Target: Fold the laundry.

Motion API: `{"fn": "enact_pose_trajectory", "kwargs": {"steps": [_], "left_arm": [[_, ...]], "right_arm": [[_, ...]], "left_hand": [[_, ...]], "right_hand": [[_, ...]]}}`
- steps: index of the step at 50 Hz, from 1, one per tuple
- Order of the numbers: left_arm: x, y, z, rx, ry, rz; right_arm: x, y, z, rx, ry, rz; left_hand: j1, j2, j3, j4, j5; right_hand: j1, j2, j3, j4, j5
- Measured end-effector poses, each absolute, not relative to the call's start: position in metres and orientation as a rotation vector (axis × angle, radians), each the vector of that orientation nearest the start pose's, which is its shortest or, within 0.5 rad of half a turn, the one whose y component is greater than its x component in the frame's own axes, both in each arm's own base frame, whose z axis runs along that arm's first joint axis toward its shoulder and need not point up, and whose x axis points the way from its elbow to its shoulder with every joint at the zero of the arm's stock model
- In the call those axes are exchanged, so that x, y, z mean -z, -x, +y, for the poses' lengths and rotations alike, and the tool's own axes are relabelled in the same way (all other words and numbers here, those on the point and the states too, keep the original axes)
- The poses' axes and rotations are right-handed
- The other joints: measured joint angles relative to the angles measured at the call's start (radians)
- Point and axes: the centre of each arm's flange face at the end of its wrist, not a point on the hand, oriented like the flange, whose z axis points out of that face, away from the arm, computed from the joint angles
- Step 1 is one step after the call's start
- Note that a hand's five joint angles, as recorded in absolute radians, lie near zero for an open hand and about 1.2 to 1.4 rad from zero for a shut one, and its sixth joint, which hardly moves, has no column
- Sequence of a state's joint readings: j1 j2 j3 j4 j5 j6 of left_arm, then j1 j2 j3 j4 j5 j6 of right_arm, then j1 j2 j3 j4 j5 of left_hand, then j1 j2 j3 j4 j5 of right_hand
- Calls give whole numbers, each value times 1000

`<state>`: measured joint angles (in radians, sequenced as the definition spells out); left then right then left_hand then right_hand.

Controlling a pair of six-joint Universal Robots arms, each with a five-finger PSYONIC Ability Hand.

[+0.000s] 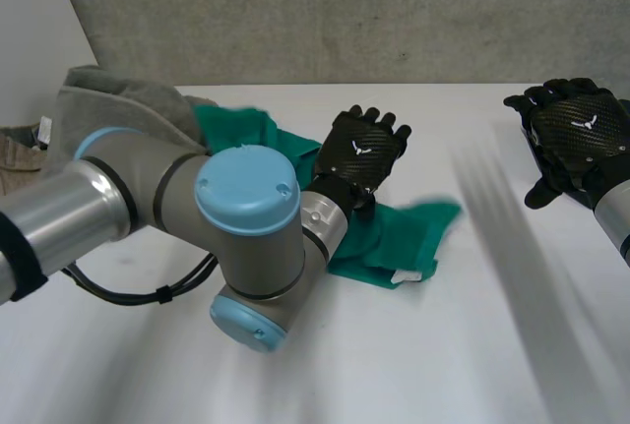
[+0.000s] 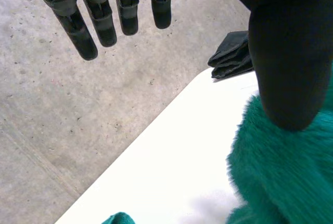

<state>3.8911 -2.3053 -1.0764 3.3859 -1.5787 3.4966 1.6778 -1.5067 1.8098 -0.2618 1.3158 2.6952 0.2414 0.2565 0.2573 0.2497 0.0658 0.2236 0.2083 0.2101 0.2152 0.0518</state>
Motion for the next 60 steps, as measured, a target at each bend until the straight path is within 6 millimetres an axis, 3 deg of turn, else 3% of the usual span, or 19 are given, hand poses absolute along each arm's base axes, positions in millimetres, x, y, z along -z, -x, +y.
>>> {"fn": "enact_pose_trajectory", "kwargs": {"steps": [4, 9, 12, 17, 22, 27, 28, 34, 40, 43, 46, 49, 51, 55, 60], "left_arm": [[-221, 414, -222, 2442, -1323, 2039], [-252, 380, -242, 2454, -1198, 1991], [-268, 347, -267, 2423, -1091, 1950], [-270, 305, -303, 2325, -1027, 1902], [-246, 275, -337, 2198, -1139, 1891], [-209, 266, -359, 2111, -1277, 1917], [-209, 266, -359, 2111, -1277, 1917], [-162, 263, -387, 2012, -1366, 1917], [-135, 258, -404, 1947, -1398, 1890], [-123, 257, -410, 1924, -1414, 1874], [-115, 258, -415, 1911, -1425, 1863], [-110, 259, -418, 1904, -1433, 1853], [-106, 259, -419, 1900, -1439, 1849], [-104, 260, -422, 1905, -1441, 1841], [-105, 264, -424, 1928, -1437, 1824]], "right_arm": [[-242, -186, -285, 2197, 899, 2132], [-241, -188, -279, 2146, 917, 2152], [-239, -198, -265, 2062, 960, 2161], [-235, -218, -238, 1920, 1050, 2148], [-223, -244, -209, 1770, 1156, 2111], [-201, -265, -196, 1689, 1225, 2081], [-201, -265, -196, 1689, 1225, 2081], [-171, -288, -200, 1760, 1254, 2048], [-152, -298, -212, 1855, 1255, 2029], [-143, -301, -218, 1875, 1276, 2032], [-139, -302, -222, 1881, 1294, 2036], [-136, -303, -225, 1883, 1307, 2040], [-136, -302, -227, 1889, 1308, 2042], [-138, -301, -230, 1897, 1303, 2043], [-140, -300, -231, 1905, 1296, 2043]], "left_hand": [[0, -7, -2, -5, -2], [0, -8, -2, -5, -2], [0, -8, -2, -5, -2], [0, -8, -2, -5, -2], [0, -8, -2, -5, -2], [0, -7, -2, -5, -2], [0, -7, -2, -5, -2], [33, 15, 6, 20, 34], [106, 87, 84, 95, 109], [124, 110, 107, 118, 133], [142, 127, 126, 135, 151], [150, 136, 135, 145, 161], [208, 188, 185, 196, 208], [411, 367, 365, 377, 381], [783, 746, 732, 741, 746]], "right_hand": [[0, 0, 0, 0, 0], [0, 0, 0, 0, 0], [0, 0, 0, 0, 0], [0, 0, 0, 0, 0], [0, 0, 0, 0, 0], [0, 0, 0, 0, 0], [0, 0, 0, 0, 0], [0, 0, 0, 0, 0], [10, 22, 23, 17, 15], [220, 241, 237, 230, 224], [557, 572, 558, 551, 536], [659, 691, 690, 685, 664], [852, 936, 922, 922, 895], [855, 959, 964, 977, 934], [855, 959, 964, 980, 934]]}}
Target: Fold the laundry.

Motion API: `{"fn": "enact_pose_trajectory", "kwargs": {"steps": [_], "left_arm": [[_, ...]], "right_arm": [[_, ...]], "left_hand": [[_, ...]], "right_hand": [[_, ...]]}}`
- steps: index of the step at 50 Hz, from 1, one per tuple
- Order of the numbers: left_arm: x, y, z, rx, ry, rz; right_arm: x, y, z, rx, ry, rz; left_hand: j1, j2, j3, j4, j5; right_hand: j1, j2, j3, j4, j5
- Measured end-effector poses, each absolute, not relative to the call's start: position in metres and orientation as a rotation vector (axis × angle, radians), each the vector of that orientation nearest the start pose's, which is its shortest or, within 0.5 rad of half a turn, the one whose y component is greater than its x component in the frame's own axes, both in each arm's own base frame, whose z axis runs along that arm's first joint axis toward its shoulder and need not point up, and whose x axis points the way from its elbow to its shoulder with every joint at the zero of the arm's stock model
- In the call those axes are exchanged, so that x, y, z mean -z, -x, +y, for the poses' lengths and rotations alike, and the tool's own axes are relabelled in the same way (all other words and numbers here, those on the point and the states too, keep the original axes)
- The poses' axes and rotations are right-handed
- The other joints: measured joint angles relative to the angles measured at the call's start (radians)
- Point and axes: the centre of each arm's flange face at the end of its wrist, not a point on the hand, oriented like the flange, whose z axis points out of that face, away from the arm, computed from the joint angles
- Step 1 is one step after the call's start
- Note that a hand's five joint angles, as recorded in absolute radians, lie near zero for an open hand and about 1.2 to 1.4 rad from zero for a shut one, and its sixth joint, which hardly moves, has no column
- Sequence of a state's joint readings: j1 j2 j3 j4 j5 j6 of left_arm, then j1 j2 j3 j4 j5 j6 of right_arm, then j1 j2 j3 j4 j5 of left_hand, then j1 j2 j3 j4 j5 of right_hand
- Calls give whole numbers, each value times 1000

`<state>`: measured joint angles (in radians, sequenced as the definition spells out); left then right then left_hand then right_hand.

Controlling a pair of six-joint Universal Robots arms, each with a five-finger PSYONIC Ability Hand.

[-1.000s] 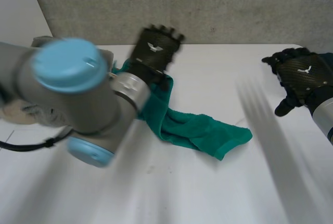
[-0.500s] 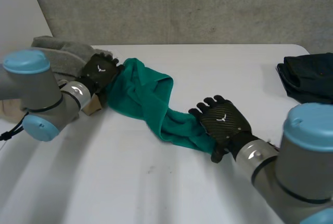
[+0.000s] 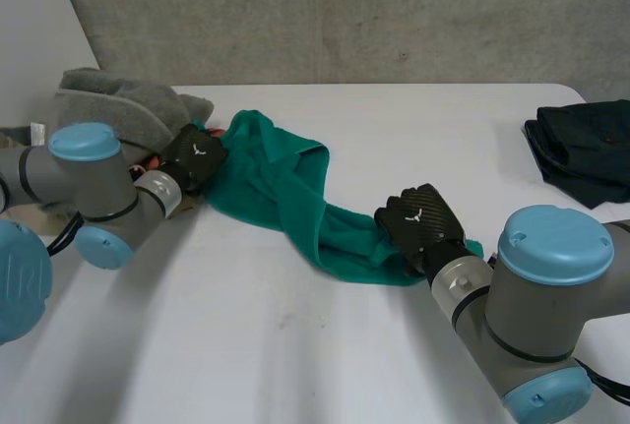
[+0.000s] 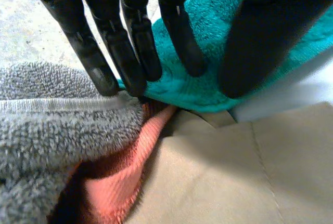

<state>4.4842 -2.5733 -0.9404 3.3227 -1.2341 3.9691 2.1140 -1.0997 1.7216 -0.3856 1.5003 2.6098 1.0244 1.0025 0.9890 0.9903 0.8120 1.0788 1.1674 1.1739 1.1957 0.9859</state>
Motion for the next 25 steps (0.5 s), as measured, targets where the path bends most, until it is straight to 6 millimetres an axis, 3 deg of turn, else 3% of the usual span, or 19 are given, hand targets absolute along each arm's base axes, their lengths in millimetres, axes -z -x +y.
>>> {"fn": "enact_pose_trajectory", "kwargs": {"steps": [2, 6, 10, 15, 25], "left_arm": [[-106, 267, -425, 1947, -1431, 1806], [-108, 270, -427, 1979, -1417, 1775], [-110, 273, -428, 2008, -1404, 1750], [-108, 275, -425, 2018, -1395, 1762], [-110, 267, -415, 1973, -1403, 1813]], "right_arm": [[-141, -300, -231, 1907, 1294, 2043], [-141, -300, -232, 1907, 1293, 2042], [-141, -300, -231, 1907, 1293, 2043], [-142, -300, -231, 1905, 1295, 2042], [-144, -301, -232, 1910, 1294, 2035]], "left_hand": [[119, 126, 135, 136, 136], [123, 160, 167, 173, 162], [-9, 24, 43, 42, 46], [-498, -445, -428, -430, -427], [-540, -518, -498, -516, -515]], "right_hand": [[0, 0, 0, 0, 0], [0, 0, 0, 0, 0], [0, 0, 0, 0, 0], [0, 0, 0, 1, 0], [0, 0, 0, 1, 0]]}}
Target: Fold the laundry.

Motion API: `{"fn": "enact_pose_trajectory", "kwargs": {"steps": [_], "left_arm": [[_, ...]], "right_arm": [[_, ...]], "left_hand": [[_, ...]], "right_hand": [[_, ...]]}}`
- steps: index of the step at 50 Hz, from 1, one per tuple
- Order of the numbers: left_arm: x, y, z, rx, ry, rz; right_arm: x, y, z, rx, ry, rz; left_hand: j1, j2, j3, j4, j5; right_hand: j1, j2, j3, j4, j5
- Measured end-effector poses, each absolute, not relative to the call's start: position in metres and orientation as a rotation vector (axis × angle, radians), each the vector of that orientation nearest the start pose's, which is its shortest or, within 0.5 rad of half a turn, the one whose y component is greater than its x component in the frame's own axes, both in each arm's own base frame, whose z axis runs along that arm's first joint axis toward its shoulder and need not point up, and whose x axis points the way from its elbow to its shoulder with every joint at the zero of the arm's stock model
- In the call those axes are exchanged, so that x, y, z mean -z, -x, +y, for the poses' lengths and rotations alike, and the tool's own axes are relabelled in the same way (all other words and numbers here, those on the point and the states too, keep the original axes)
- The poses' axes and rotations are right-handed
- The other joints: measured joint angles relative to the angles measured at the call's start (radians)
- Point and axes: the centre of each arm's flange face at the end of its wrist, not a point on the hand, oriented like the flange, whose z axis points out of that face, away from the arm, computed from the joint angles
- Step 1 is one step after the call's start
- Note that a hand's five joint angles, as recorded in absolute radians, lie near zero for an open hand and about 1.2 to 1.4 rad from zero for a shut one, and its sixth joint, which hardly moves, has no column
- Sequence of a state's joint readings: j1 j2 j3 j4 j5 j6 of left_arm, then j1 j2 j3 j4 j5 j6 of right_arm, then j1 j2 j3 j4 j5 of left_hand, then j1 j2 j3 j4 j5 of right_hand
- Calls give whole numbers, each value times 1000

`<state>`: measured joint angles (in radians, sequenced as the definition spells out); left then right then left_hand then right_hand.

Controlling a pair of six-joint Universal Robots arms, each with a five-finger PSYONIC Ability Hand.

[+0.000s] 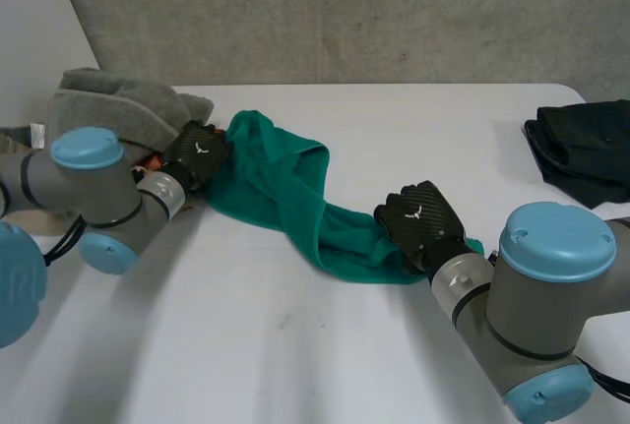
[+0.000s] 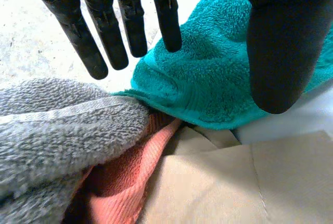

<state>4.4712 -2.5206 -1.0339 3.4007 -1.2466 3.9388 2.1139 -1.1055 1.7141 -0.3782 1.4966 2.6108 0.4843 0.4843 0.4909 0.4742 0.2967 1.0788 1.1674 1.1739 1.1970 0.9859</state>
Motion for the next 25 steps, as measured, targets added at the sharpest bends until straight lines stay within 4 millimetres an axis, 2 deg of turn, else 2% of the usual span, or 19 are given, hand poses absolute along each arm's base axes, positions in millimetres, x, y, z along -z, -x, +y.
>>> {"fn": "enact_pose_trajectory", "kwargs": {"steps": [12, 25], "left_arm": [[-118, 259, -405, 1924, -1416, 1881], [-112, 263, -414, 1946, -1416, 1869]], "right_arm": [[-145, -302, -232, 1912, 1295, 2029], [-142, -303, -232, 1904, 1299, 2032]], "left_hand": [[0, 0, 0, 0, 0], [2, 2, 0, 4, 8]], "right_hand": [[0, 0, 0, 0, 0], [0, 0, 5, 0, 0]]}}
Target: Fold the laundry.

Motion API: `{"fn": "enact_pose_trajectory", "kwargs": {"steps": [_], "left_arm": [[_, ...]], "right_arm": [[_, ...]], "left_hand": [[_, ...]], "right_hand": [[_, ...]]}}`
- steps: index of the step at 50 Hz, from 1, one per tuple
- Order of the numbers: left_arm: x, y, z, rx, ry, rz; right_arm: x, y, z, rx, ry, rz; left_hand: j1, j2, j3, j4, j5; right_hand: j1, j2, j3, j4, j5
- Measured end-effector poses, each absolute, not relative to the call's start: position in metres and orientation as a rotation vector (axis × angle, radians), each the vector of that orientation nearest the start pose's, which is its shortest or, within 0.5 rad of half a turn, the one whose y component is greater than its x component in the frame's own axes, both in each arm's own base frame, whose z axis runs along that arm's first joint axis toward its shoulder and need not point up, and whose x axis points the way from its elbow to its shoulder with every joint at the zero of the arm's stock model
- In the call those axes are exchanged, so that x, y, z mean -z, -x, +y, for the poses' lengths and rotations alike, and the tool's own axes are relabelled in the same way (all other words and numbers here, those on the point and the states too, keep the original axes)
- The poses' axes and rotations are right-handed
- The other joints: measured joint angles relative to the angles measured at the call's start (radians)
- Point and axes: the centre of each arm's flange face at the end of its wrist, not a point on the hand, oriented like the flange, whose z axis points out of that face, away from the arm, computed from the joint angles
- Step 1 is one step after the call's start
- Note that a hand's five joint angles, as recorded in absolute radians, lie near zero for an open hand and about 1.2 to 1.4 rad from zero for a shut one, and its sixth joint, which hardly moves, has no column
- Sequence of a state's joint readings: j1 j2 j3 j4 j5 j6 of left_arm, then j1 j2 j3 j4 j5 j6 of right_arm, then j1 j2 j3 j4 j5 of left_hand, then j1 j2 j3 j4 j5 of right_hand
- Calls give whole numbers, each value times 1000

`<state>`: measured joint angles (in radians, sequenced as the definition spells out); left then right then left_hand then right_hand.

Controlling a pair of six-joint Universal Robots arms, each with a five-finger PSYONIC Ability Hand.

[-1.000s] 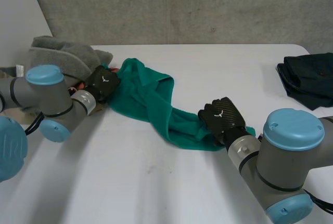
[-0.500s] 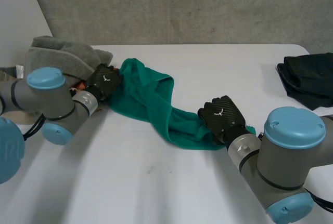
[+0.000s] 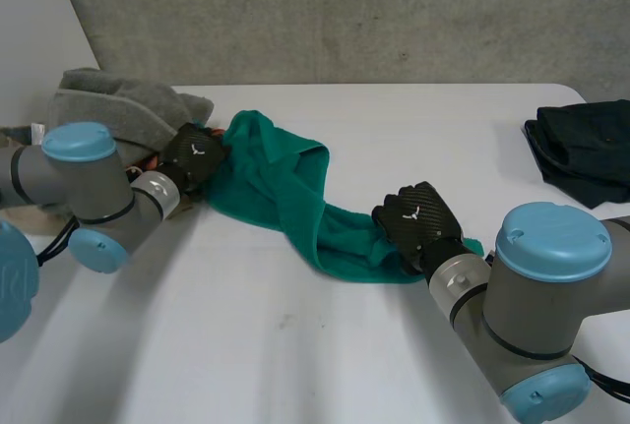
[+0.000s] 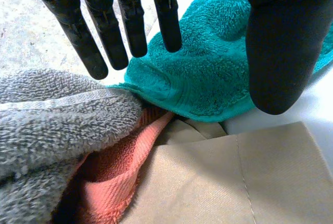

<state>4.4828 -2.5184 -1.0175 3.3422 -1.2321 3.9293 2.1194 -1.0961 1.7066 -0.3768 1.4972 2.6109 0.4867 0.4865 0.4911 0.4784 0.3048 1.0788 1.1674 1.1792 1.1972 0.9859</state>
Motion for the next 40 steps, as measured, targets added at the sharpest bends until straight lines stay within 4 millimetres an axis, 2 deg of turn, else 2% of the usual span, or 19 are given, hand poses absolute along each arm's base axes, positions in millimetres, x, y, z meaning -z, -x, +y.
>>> {"fn": "enact_pose_trajectory", "kwargs": {"steps": [11, 13, 15, 16, 18, 24, 27, 31, 33, 34, 37, 40], "left_arm": [[-99, 272, -422, 1969, -1437, 1850], [-97, 273, -423, 1970, -1440, 1849], [-97, 275, -423, 1974, -1441, 1846], [-97, 276, -423, 1976, -1442, 1846], [-97, 277, -422, 1982, -1441, 1851], [-103, 284, -418, 2022, -1422, 1887], [-118, 287, -415, 2065, -1390, 1901], [-159, 286, -406, 2162, -1306, 1917], [-188, 282, -398, 2230, -1247, 1928], [-197, 281, -394, 2251, -1229, 1933], [-228, 274, -376, 2325, -1163, 1948], [-245, 268, -357, 2362, -1128, 1966]], "right_arm": [[-142, -302, -233, 1905, 1296, 2037], [-142, -302, -233, 1907, 1295, 2037], [-143, -302, -234, 1909, 1294, 2036], [-143, -302, -234, 1911, 1293, 2035], [-144, -302, -234, 1915, 1291, 2033], [-146, -302, -235, 1924, 1285, 2031], [-149, -300, -239, 1931, 1275, 2038], [-163, -294, -246, 1956, 1249, 2055], [-179, -289, -249, 1981, 1230, 2060], [-181, -288, -250, 1983, 1228, 2061], [-209, -279, -251, 2002, 1201, 2074], [-234, -273, -246, 2000, 1187, 2080]], "left_hand": [[38, 38, 31, 53, 56], [115, 100, 96, 115, 115], [337, 310, 304, 320, 312], [557, 524, 500, 516, 508], [686, 673, 663, 682, 669], [686, 708, 697, 718, 681], [686, 708, 697, 718, 680], [686, 708, 697, 718, 680], [686, 708, 697, 718, 680], [686, 708, 697, 718, 680], [686, 708, 697, 718, 680], [576, 599, 591, 607, 595]], "right_hand": [[0, 0, 0, 0, 0], [0, 0, 0, 0, 0], [0, 0, 0, 0, 0], [0, 0, 0, 0, 0], [0, 0, 0, 0, 0], [0, 0, 0, 0, 0], [0, 0, 0, 0, 0], [0, 0, 0, 0, 0], [0, 0, 0, 0, 0], [0, 0, 0, 0, 0], [0, 0, 0, 0, 0], [0, 0, 0, 2, 0]]}}
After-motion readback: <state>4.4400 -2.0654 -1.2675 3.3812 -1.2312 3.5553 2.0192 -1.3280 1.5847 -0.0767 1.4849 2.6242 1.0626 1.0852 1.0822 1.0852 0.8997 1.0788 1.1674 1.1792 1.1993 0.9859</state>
